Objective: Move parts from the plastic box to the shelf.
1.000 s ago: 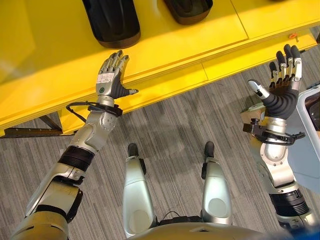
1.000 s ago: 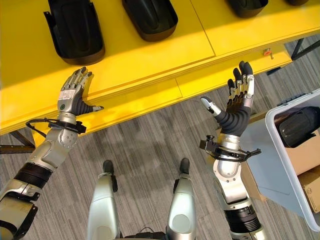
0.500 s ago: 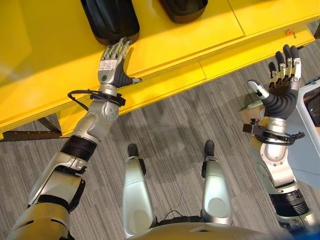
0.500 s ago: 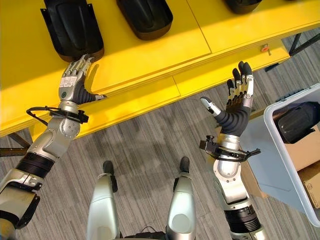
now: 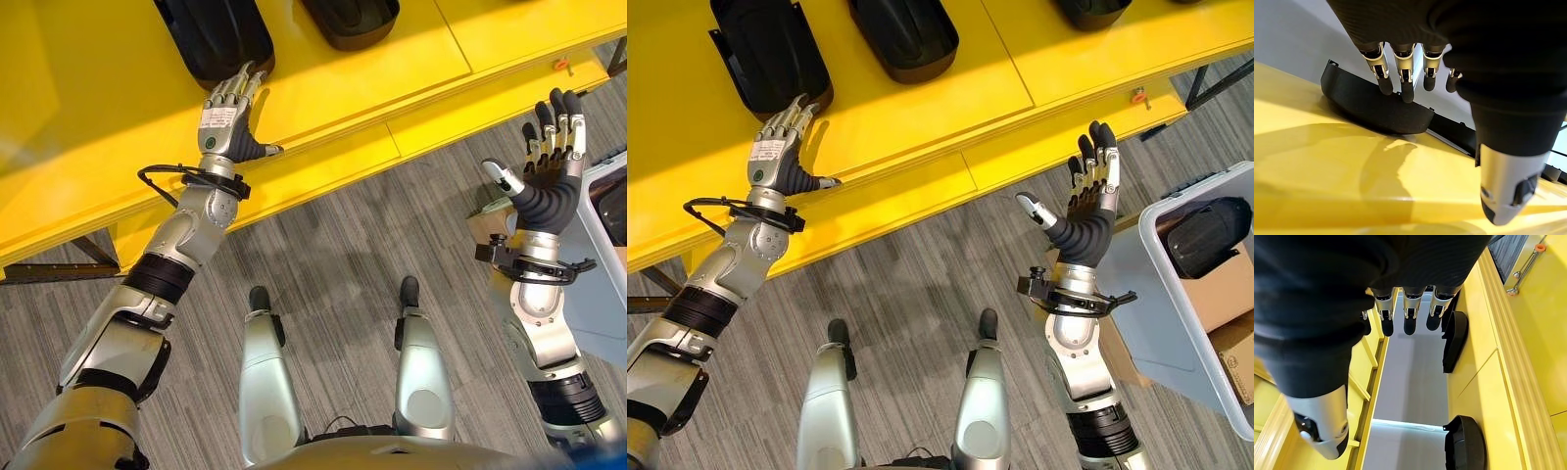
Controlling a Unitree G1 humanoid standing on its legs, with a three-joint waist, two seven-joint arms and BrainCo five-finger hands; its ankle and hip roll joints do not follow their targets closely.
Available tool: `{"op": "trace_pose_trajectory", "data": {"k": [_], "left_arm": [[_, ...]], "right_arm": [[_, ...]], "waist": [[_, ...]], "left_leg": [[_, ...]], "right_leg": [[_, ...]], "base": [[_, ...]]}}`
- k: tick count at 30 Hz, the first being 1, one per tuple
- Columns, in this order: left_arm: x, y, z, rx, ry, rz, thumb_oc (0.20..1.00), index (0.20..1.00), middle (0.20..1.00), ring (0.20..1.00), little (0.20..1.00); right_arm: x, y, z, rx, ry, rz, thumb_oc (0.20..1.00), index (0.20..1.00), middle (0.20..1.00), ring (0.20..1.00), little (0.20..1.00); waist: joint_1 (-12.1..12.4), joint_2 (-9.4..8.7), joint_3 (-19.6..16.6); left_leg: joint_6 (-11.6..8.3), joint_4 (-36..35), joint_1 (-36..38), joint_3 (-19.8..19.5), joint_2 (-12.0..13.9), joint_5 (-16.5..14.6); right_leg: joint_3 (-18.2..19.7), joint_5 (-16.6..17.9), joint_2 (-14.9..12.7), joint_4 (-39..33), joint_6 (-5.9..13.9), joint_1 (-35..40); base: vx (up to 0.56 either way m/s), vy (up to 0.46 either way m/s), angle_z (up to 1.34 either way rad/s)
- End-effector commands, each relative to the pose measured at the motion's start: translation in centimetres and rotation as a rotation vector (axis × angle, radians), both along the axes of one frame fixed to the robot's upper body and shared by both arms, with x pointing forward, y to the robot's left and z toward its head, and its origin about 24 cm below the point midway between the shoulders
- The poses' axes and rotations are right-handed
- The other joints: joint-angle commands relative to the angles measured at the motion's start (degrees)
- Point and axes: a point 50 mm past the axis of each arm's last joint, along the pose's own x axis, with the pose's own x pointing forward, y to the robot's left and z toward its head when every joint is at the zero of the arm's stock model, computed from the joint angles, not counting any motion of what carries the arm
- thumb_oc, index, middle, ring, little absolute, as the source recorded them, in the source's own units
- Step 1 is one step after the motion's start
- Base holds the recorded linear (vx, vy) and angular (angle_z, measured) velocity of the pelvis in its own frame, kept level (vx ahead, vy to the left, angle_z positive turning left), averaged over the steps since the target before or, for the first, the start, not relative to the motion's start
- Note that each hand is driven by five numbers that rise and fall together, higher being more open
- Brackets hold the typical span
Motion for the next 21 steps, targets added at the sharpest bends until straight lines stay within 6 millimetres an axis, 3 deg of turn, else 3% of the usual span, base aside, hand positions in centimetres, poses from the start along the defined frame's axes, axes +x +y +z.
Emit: {"op": "trace_pose_trajectory", "data": {"k": [1,7,13,21], "left_arm": [[0.6,-0.4,2.3,-0.006,-0.082,-0.001,1.0,1.0,1.0,1.0,1.0],[0.0,-0.8,1.4,-0.035,-0.066,-0.043,1.0,1.0,1.0,1.0,1.0],[-1.7,-1.2,-1.1,-0.12,-0.001,-0.13,1.0,1.0,1.0,1.0,1.0],[-6.5,-0.3,-4.2,-0.133,0.106,-0.249,1.0,1.0,1.0,1.0,1.0]], "right_arm": [[-0.9,-0.8,1.5,0.03,-0.093,-0.014,1.0,1.0,1.0,1.0,1.0],[-0.9,-0.7,1.5,0.03,-0.093,-0.006,1.0,1.0,1.0,1.0,1.0],[-1.1,-0.7,1.3,0.04,-0.091,-0.009,1.0,1.0,1.0,1.0,1.0],[-1.6,-1.4,1.4,0.046,-0.106,-0.042,1.0,1.0,1.0,1.0,1.0]], "waist": [[-0.58,0.23,-1.26],[-0.29,0.21,-1.14],[0.4,0.31,-0.99],[2.0,0.92,-0.46]], "left_leg": [[2.35,-6.67,2.62,2.05,-1.01,3.88],[2.42,-6.48,2.26,1.98,-1.03,3.86],[2.55,-6.64,2.45,2.07,-1.2,3.8],[2.71,-6.59,2.98,1.92,-1.28,3.61]], "right_leg": [[0.23,-9.25,0.49,11.41,-3.85,0.0],[0.2,-9.34,0.55,11.74,-3.97,-0.27],[0.18,-9.43,0.59,11.72,-4.11,0.07],[-0.19,-9.55,0.49,11.65,-4.24,0.89]], "base": [[0.0,0.0,0.0],[0.0,0.0,0.0],[0.0,0.0,0.0],[0.0,0.0,0.0]]}}
